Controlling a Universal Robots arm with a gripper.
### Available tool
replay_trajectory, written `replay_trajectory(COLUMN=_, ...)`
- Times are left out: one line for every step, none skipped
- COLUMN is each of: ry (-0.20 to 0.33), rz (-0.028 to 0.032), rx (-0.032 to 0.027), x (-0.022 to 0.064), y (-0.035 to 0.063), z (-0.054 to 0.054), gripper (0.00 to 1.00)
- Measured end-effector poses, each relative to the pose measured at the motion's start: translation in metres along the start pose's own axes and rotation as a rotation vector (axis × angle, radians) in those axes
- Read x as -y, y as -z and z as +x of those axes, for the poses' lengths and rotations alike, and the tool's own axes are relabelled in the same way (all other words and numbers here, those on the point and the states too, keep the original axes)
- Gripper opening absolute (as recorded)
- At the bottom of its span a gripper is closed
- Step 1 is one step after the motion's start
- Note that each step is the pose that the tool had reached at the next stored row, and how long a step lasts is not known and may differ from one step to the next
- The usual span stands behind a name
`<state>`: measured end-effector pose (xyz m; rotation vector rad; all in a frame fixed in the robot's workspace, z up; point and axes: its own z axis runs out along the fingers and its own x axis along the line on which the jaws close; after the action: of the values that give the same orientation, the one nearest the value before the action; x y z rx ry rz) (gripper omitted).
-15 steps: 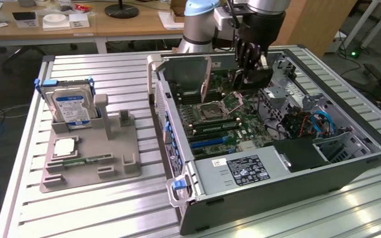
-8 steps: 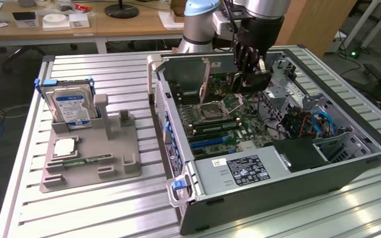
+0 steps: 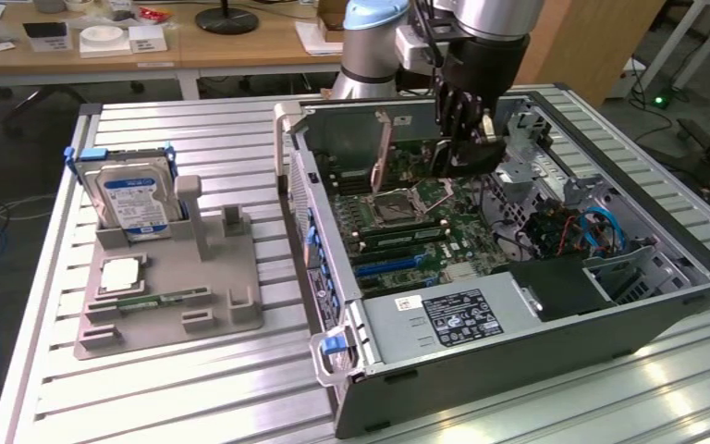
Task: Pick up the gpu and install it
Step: 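Insert the gpu into the slot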
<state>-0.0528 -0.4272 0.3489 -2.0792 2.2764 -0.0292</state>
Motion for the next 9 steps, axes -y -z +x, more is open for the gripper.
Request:
replay_trajectory(ry=0.000, rz=0.0000, rx=0.0000, x=-0.0004, y=-0.0005, z=0.0013, gripper=0.29)
replay_trajectory(ry=0.000, rz=0.0000, rx=0.0000, x=-0.0009, y=-0.0009, z=0.0026, gripper=0.29)
replay_trajectory(ry=0.000, rz=0.0000, rx=0.0000, x=-0.0013, y=-0.0014, z=0.0036, gripper=0.29)
replay_trajectory(ry=0.000, rz=0.0000, rx=0.0000, x=-0.0019, y=-0.0018, z=0.0046, gripper=0.29)
replay_trajectory(ry=-0.001, rz=0.0001, rx=0.0001, x=-0.0027, y=-0.0023, z=0.0052, gripper=0.29)
replay_trajectory(ry=-0.001, rz=0.0002, rx=0.0001, x=-0.0039, y=-0.0028, z=0.0054, gripper=0.29)
replay_trajectory(ry=-0.001, rz=0.0000, rx=0.0000, x=-0.0054, y=-0.0030, z=0.0055, gripper=0.29)
replay_trajectory(ry=-0.001, rz=-0.0001, rx=0.0009, x=-0.0068, y=-0.0033, z=0.0057, gripper=0.29)
replay_trajectory(ry=-0.001, rz=-0.0001, rx=0.0014, x=-0.0075, y=-0.0038, z=0.0061, gripper=0.29)
